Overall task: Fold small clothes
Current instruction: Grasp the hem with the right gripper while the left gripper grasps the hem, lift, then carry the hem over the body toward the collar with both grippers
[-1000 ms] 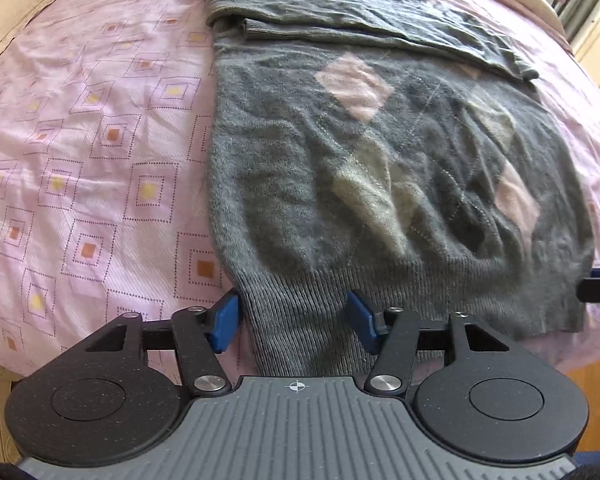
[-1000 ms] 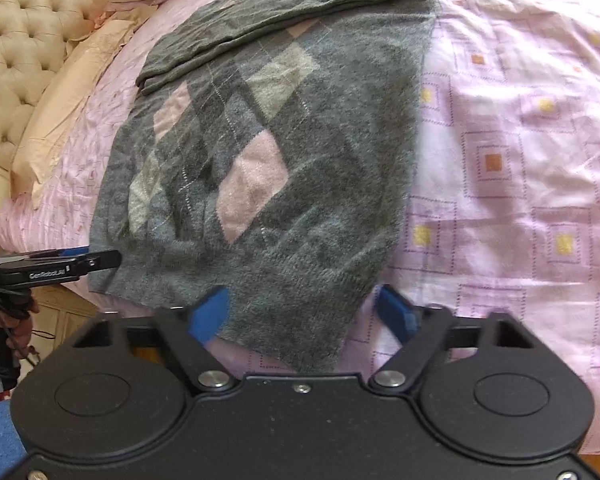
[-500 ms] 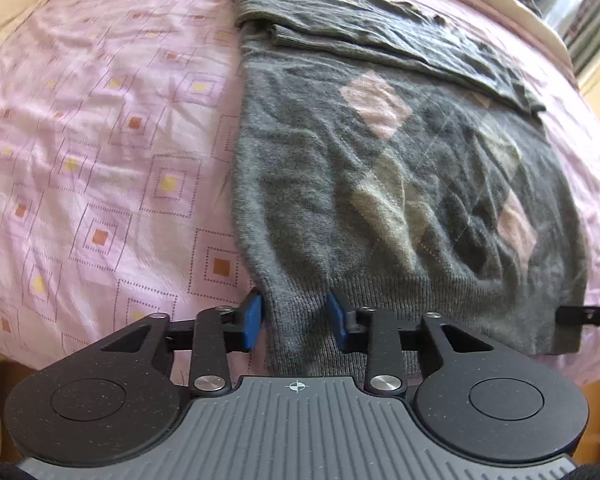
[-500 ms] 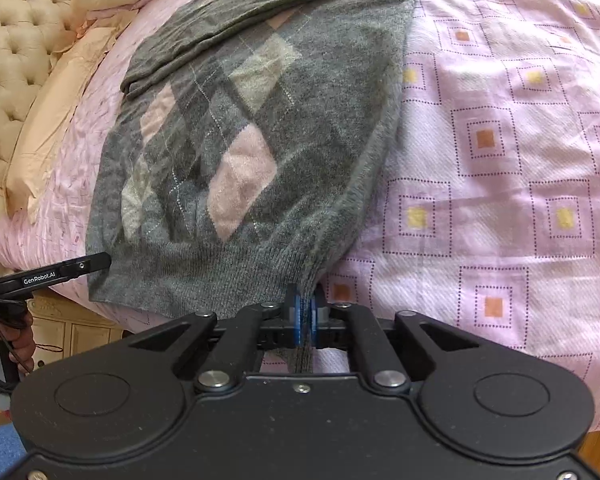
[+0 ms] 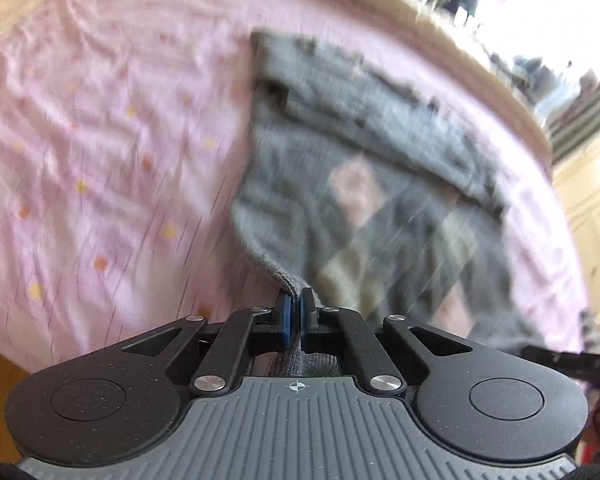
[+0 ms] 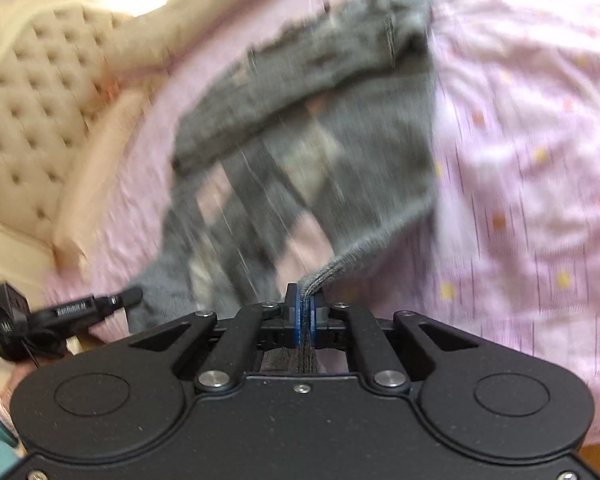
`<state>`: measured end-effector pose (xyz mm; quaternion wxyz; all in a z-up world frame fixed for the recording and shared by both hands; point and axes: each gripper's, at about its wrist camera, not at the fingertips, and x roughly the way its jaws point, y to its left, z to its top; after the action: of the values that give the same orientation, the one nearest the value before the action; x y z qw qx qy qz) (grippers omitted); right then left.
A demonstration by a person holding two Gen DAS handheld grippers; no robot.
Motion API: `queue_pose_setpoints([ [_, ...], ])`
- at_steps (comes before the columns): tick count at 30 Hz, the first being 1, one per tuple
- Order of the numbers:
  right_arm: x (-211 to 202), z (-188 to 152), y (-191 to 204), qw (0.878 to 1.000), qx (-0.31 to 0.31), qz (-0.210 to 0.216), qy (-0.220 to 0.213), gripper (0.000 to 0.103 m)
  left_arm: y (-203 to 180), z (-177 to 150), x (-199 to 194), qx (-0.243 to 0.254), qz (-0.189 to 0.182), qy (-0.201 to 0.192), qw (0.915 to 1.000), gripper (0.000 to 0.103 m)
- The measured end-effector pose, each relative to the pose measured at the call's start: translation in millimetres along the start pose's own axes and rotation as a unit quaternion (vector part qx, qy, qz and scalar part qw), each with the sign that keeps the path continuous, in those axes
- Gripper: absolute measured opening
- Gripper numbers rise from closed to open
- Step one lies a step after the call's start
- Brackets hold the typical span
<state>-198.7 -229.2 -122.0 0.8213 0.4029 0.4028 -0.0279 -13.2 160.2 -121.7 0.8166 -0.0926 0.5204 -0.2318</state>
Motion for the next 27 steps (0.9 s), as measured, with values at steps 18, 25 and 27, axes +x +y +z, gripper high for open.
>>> queue_pose_setpoints([
  [18,17,184,21,0.983,0.033,0.002,-0.180,0.011,-43,190,34,0.011,-0.045,-0.137,0.9895,0.004],
  [25,80,248,6,0.985,0.045,-0.049,-0.157,0.011,-37,234,102,0.018,-0.027,-0.099,0.9945,0.004],
  [27,99,259,-1,0.986,0.047,-0.066,-0.144,0.011,-35,244,121,0.027,-0.014,-0.084,0.9960,0.004],
])
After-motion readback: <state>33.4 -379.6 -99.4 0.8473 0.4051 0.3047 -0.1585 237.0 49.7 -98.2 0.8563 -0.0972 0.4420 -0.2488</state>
